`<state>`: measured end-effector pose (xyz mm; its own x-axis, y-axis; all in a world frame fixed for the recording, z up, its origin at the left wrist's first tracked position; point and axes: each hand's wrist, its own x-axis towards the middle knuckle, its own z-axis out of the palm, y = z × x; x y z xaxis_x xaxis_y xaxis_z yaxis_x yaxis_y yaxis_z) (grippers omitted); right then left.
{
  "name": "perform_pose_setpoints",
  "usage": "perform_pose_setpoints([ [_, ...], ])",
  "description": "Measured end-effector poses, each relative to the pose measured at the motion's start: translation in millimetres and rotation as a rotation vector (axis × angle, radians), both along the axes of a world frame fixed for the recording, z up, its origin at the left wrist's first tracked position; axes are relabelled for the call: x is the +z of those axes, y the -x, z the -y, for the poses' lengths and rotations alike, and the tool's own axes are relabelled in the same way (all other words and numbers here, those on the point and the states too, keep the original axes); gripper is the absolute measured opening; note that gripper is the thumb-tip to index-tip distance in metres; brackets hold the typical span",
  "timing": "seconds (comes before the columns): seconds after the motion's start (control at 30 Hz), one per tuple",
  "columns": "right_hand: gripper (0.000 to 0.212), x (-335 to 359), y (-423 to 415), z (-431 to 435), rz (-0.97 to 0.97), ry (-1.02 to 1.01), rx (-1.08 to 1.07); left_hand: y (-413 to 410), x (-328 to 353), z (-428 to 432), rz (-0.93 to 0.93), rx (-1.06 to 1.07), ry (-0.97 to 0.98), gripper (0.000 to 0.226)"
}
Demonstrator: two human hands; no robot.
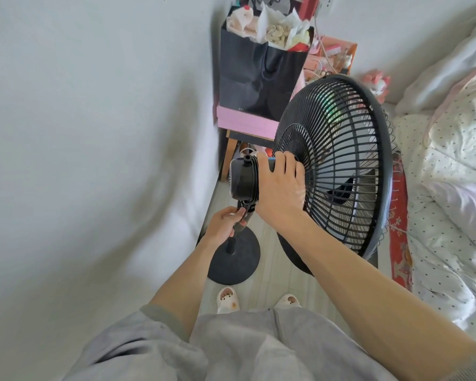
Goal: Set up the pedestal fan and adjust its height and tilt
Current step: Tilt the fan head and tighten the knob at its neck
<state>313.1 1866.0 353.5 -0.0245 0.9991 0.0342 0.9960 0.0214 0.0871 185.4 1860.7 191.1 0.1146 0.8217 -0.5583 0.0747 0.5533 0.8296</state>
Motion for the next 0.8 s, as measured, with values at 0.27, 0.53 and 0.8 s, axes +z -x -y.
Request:
perform_pose_setpoints([
  [0.27, 0.098, 2, 3, -5, -0.009, 0.019, 0.001, 7, 7, -8, -0.028, -0.126, 0.006, 0.037],
  [0.53, 0.086, -1, 7, -8, -0.018, -0.011, 0.016, 24, 12, -21, -0.051, -0.220, 0.094, 0.038],
  [0.8, 0.086, -3, 1, -10, -0.014, -0.016, 0.008, 12, 3, -12, -0.029, -0.094, 0.074, 0.036],
])
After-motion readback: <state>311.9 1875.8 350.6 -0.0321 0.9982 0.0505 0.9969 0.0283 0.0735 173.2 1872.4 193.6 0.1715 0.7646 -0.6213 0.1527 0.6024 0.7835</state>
